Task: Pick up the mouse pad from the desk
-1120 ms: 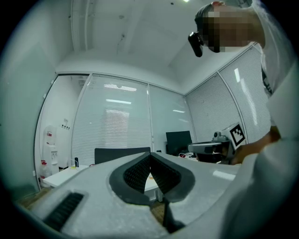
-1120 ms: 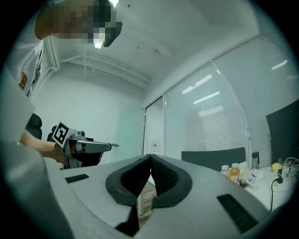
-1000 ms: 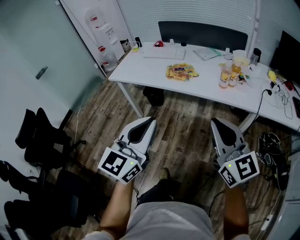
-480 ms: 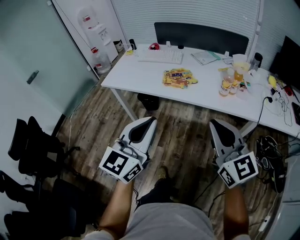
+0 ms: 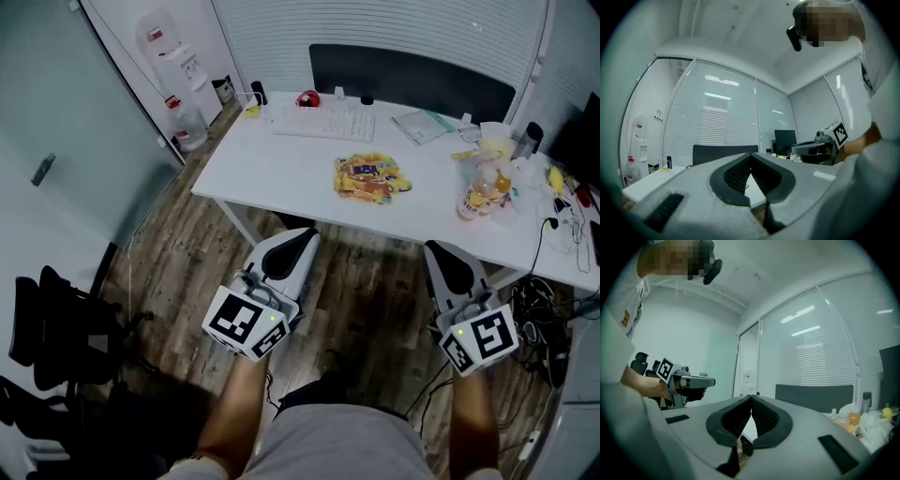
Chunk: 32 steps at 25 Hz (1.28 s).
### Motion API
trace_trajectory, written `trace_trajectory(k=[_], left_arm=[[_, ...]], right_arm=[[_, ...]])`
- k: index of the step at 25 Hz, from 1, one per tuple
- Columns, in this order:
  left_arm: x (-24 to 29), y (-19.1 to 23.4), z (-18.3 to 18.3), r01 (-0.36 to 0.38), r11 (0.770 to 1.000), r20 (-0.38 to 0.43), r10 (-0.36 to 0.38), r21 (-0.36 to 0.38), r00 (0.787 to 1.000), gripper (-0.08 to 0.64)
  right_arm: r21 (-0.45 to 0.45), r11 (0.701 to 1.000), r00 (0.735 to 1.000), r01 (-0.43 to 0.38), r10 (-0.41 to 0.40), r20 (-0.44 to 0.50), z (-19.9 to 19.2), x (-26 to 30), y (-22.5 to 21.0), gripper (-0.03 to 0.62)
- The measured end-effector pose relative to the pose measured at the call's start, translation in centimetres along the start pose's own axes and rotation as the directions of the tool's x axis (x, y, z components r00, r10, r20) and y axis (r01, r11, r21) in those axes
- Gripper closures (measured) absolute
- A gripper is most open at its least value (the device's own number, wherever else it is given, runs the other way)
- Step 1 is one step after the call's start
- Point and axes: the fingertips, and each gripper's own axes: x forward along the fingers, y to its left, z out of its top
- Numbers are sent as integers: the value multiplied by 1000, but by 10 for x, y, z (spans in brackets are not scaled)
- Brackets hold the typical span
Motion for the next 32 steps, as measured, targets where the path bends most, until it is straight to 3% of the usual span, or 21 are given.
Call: trace_trajectory(k=[8, 15, 32], left_arm=[[37, 66, -29, 64, 998, -62, -65, -14, 996, 545], [66, 96, -47, 103, 994, -93, -107, -41, 990, 545], [154, 150, -110, 51, 995, -245, -70, -83, 967, 545]], right_arm=[[4, 999, 998, 48, -48, -52, -20, 65, -13, 580], [-2, 996, 990, 95, -94, -108, -36, 87, -31, 580], [-16, 995, 968, 94, -95, -231, -93, 147, -118, 579]])
